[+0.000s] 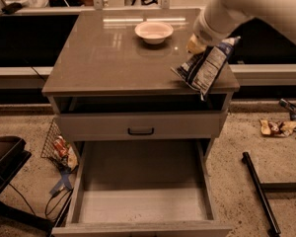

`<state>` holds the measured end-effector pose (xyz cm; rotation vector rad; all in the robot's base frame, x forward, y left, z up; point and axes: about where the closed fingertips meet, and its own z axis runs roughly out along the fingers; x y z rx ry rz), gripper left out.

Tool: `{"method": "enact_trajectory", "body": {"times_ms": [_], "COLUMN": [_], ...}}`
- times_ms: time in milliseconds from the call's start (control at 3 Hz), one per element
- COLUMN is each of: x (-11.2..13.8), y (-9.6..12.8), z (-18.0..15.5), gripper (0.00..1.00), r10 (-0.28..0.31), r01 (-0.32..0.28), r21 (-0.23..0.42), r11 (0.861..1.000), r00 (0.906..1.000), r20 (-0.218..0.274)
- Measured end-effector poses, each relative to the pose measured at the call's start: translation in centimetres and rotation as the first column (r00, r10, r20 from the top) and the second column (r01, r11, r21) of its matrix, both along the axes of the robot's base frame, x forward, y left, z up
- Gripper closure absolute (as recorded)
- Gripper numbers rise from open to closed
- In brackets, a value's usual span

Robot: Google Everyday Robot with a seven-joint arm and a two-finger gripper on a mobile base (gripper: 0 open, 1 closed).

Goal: Pick blue chip bag from middle drawer and place on counter

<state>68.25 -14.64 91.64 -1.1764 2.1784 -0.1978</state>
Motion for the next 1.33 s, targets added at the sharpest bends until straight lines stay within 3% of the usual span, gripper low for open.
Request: {"method": "enact_trajectory", "body": {"times_ms": [333, 667, 1000, 1333], "x": [5.2, 10.1, 11.4, 11.5], "y": [-0.8, -1.3, -1.3, -1.1], "z": [0.2, 3.2, 5.6, 5.3], "gripper": [1.00, 1.00, 0.85, 0.62], "r10": [-0.016, -0.079, -0.090, -0.088], "r01": [0.016, 0.073, 0.079, 0.077], "r21": [-0.002, 0.066, 0.088, 0.087], "r11": [1.000, 0.995, 0.993, 0.993], "r00": [0.9999, 0.9931, 0.9867, 0.9875], "r20": [0.002, 0.086, 0.135, 0.131]}}
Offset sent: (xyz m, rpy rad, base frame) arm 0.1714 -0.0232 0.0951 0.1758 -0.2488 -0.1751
